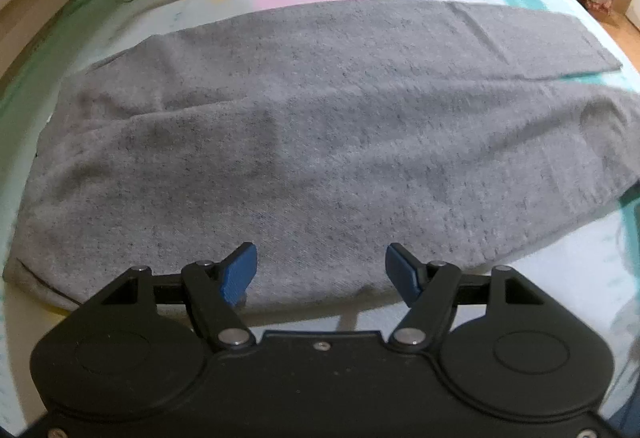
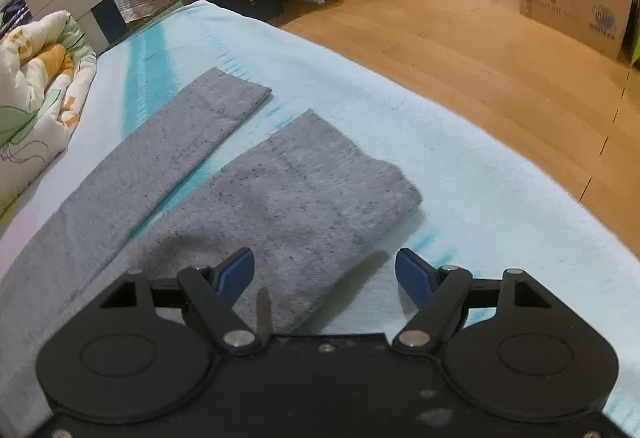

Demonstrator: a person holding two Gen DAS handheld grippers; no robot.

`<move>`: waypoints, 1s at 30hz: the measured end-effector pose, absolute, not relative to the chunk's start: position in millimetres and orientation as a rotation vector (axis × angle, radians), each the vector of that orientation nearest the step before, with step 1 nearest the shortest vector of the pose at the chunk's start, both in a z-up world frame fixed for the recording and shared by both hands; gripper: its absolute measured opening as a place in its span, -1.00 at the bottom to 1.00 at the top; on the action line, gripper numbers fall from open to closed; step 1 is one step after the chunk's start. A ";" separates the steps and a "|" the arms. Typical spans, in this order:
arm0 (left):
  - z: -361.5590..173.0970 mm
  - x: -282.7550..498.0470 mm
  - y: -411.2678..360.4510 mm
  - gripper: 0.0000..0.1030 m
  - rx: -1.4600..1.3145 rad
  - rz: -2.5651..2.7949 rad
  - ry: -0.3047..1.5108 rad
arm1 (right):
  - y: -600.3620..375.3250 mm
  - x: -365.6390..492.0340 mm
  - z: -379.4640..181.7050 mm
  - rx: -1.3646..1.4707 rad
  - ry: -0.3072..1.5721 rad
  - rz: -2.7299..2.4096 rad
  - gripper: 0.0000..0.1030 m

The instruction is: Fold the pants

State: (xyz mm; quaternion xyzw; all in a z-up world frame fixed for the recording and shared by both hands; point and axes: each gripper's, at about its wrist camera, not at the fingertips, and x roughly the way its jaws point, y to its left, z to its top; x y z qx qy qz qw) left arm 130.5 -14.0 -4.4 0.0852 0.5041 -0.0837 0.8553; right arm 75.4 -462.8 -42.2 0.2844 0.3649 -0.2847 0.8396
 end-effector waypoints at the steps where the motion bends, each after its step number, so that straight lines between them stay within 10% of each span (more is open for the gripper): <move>1: 0.3 135.2 -6.1 0.41 0.155 -0.158 1.063 | -462.0 77.2 -42.1 0.612 0.772 -0.599 0.54; 16: 60.9 175.0 132.5 0.41 0.096 0.302 1.094 | -449.7 91.0 -32.4 0.548 0.768 -0.511 0.54; 30: -27.4 176.7 163.2 0.41 -0.239 0.429 1.300 | -461.5 69.8 -40.2 0.548 0.818 -0.534 0.53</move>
